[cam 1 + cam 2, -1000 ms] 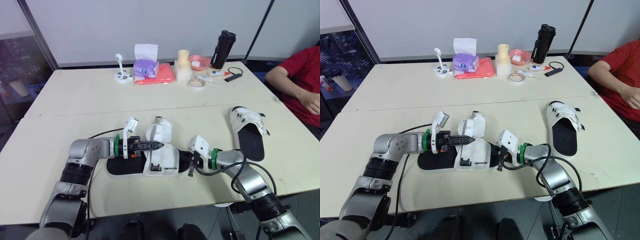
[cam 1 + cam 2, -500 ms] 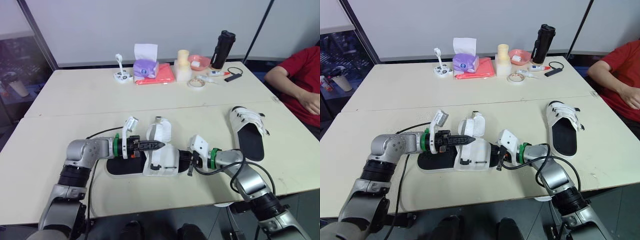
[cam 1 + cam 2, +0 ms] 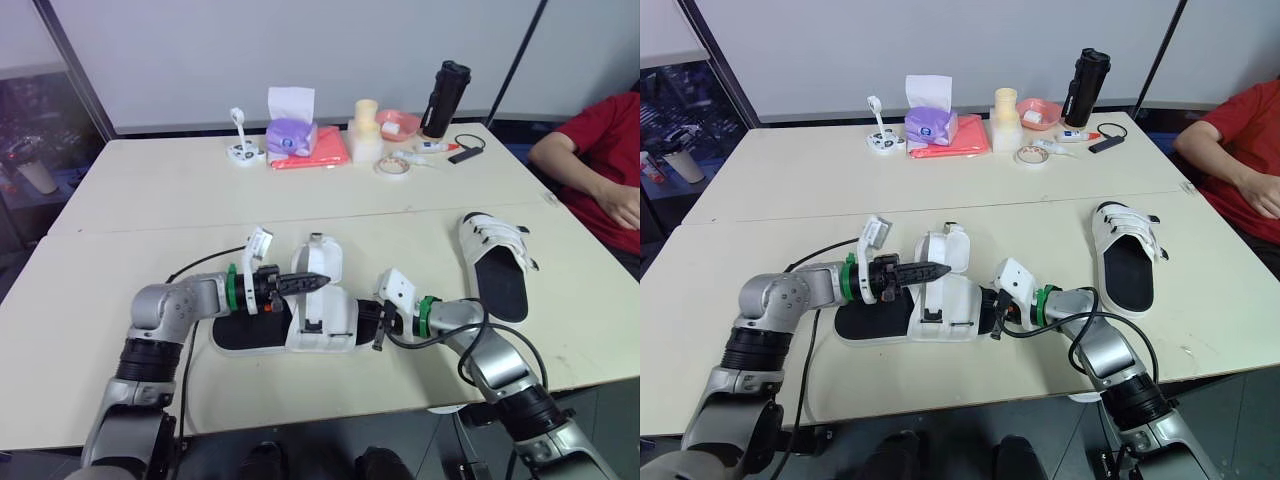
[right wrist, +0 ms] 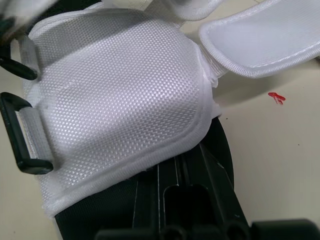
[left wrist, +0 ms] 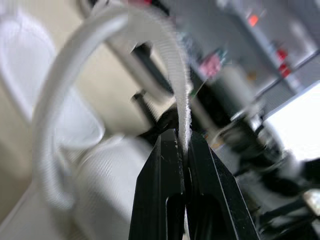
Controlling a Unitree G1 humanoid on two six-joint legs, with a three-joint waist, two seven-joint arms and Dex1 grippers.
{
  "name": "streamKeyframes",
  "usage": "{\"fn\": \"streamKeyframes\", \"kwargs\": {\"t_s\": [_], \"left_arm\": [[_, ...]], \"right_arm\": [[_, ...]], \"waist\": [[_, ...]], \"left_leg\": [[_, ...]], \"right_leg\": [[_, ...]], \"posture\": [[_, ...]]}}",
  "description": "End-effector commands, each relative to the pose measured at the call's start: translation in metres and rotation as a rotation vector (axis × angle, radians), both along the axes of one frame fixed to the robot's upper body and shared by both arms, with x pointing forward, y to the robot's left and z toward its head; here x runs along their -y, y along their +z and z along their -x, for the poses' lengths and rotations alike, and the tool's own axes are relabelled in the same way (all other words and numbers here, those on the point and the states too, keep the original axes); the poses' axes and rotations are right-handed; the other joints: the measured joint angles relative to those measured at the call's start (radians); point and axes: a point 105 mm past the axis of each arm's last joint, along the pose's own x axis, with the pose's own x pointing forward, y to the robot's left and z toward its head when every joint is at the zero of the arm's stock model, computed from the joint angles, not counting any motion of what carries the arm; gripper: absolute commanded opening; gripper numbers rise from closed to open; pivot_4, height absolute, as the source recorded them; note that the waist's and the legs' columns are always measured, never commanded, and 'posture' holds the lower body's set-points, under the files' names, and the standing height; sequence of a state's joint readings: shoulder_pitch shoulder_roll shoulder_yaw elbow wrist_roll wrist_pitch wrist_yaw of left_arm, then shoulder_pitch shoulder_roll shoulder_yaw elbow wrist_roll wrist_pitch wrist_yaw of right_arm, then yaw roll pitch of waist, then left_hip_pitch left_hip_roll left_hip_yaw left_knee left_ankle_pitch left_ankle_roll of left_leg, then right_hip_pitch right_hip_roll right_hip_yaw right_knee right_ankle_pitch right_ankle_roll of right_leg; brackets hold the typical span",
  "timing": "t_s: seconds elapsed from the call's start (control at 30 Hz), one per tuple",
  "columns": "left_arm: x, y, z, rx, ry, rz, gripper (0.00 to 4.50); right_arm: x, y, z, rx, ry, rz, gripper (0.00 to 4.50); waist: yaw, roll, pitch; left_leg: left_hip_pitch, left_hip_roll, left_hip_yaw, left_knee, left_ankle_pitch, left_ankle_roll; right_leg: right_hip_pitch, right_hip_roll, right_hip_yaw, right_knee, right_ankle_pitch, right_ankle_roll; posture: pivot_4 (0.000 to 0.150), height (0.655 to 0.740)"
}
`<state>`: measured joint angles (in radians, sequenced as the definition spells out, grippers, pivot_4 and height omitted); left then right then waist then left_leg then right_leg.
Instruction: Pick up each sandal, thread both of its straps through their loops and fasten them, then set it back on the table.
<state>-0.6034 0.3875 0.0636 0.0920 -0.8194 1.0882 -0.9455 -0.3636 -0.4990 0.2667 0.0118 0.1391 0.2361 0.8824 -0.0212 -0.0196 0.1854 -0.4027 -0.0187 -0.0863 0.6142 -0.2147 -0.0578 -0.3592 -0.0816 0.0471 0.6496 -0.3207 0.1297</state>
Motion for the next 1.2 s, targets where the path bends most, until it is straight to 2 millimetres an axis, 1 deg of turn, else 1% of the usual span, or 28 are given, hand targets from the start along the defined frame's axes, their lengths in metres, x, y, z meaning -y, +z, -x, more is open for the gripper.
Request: {"fn": "streamKeyframes", "kwargs": {"t_s": [0.03, 0.2, 0.4, 0.63, 1.0, 1.1, 1.2], "left_arm": [[-0.004, 0.013, -0.003, 0.004, 0.016, 0.049, 0.08], [-0.005, 0.008, -0.003, -0.009, 0.028, 0.034, 0.08], [-0.001, -0.001, -0.001, -0.014, 0.022, 0.008, 0.08], [0.003, -0.014, 0.004, 0.008, 0.006, -0.062, 0.08], [0.003, -0.008, 0.017, 0.051, -0.054, -0.061, 0.08], [0.002, -0.016, 0.027, 0.073, -0.096, -0.121, 0.08], [0.002, -0.025, 0.029, 0.087, -0.098, -0.164, 0.08]], "right_arm": [[0.009, -0.033, 0.002, -0.1, -0.042, 0.084, 0.0], [0.01, -0.034, 0.003, -0.101, -0.04, 0.087, 0.0], [0.01, -0.035, 0.003, -0.102, -0.04, 0.089, 0.0], [0.009, -0.035, 0.004, -0.102, -0.044, 0.086, 0.0], [0.009, -0.035, 0.003, -0.1, -0.047, 0.082, 0.0], [0.009, -0.035, 0.002, -0.099, -0.048, 0.081, 0.0], [0.008, -0.035, 0.001, -0.098, -0.048, 0.08, 0.0]], "waist": [[0.0, 0.0, 0.0], [0.001, 0.0, 0.0], [0.001, 0.0, 0.0], [0.001, 0.0, 0.0], [0.001, 0.0, 0.0], [0.0, 0.0, 0.0], [0.001, 0.0, 0.0]], "left_leg": [[0.0, 0.0, 0.0, 0.0, 0.0, 0.0], [0.0, 0.0, 0.0, 0.0, 0.0, 0.0], [0.0, 0.0, 0.0, 0.0, 0.0, 0.0], [0.0, 0.0, 0.0, 0.0, 0.0, 0.0], [0.0, 0.0, 0.0, -0.001, 0.0, 0.0], [0.0, 0.0, 0.0, -0.001, 0.0, 0.0], [0.0, 0.0, 0.0, -0.002, 0.0, 0.0]], "right_leg": [[0.0, 0.0, 0.0, 0.0, 0.0, 0.0], [0.0, 0.0, 0.0, 0.0, 0.0, 0.0], [0.0, 0.0, 0.0, 0.0, 0.0, 0.0], [0.0, 0.0, 0.0, 0.0, 0.0, 0.0], [0.0, 0.0, 0.0, -0.001, 0.0, 0.0], [0.0, 0.0, 0.0, -0.001, 0.0, 0.0], [0.0, 0.0, 0.001, -0.002, 0.0, 0.0]], "posture": [[0.15, 0.74], [0.15, 0.74], [0.15, 0.74], [0.15, 0.74], [0.15, 0.74], [0.15, 0.74], [0.15, 0.74]]}}
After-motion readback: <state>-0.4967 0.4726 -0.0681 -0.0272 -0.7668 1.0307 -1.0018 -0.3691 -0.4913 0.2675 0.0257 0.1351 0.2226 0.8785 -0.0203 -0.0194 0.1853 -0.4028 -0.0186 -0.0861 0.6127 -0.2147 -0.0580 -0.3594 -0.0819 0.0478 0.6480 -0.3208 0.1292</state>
